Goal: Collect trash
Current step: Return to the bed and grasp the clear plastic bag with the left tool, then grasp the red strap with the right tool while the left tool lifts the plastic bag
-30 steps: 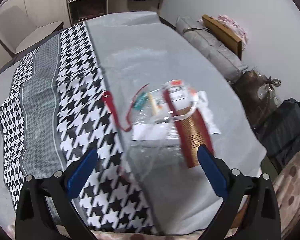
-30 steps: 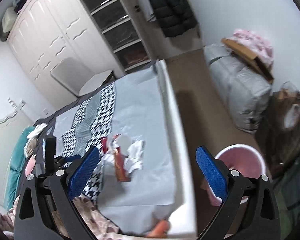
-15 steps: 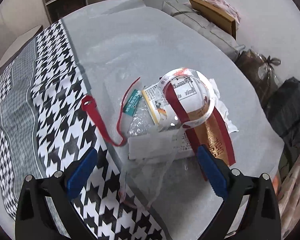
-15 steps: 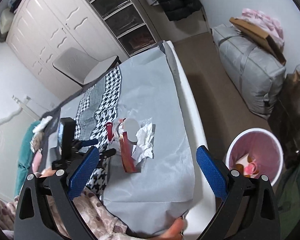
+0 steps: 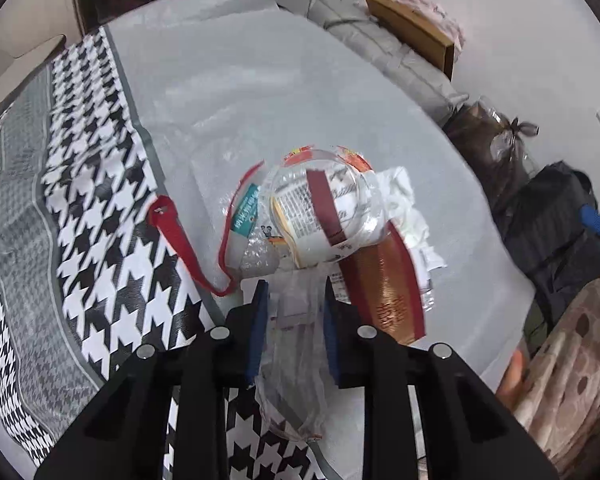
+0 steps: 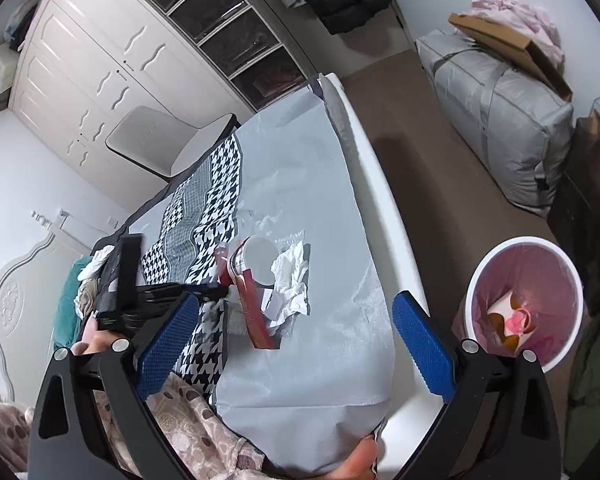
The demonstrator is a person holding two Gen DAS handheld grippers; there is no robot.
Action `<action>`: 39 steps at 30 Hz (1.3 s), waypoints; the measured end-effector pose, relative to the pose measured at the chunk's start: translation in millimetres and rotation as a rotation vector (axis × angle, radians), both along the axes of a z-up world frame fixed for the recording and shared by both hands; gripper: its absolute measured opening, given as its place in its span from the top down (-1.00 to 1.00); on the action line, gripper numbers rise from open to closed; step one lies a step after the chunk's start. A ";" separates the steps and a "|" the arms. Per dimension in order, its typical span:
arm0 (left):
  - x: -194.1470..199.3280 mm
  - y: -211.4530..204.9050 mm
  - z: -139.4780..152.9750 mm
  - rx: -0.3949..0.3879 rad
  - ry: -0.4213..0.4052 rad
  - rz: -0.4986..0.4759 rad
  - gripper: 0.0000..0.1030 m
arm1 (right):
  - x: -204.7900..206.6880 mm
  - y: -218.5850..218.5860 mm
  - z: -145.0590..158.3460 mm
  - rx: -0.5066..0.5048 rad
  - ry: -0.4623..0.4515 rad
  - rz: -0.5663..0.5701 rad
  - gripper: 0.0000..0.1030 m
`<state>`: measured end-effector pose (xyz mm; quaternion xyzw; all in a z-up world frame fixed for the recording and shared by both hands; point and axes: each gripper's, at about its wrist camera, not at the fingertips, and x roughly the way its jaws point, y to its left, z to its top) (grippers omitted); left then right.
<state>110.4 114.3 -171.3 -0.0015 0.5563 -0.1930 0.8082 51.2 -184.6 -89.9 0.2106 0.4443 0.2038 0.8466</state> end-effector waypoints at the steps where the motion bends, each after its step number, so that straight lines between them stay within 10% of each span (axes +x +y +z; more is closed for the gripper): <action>1: -4.8 5.6 8.4 -0.016 -0.012 0.023 0.52 | 0.0 0.5 0.4 -0.003 -0.002 0.004 -0.84; 18: -109.2 120.0 90.2 -0.139 -0.125 0.289 0.52 | 24.4 154.3 -11.6 -0.175 -0.040 0.452 -0.83; 32: -153.4 172.3 95.4 -0.182 -0.156 0.404 0.50 | 64.5 199.8 -72.6 -0.392 0.033 0.450 -0.15; 39: -155.3 166.5 98.2 -0.188 -0.173 0.387 0.50 | 56.4 205.9 -76.2 -0.408 0.032 0.467 0.73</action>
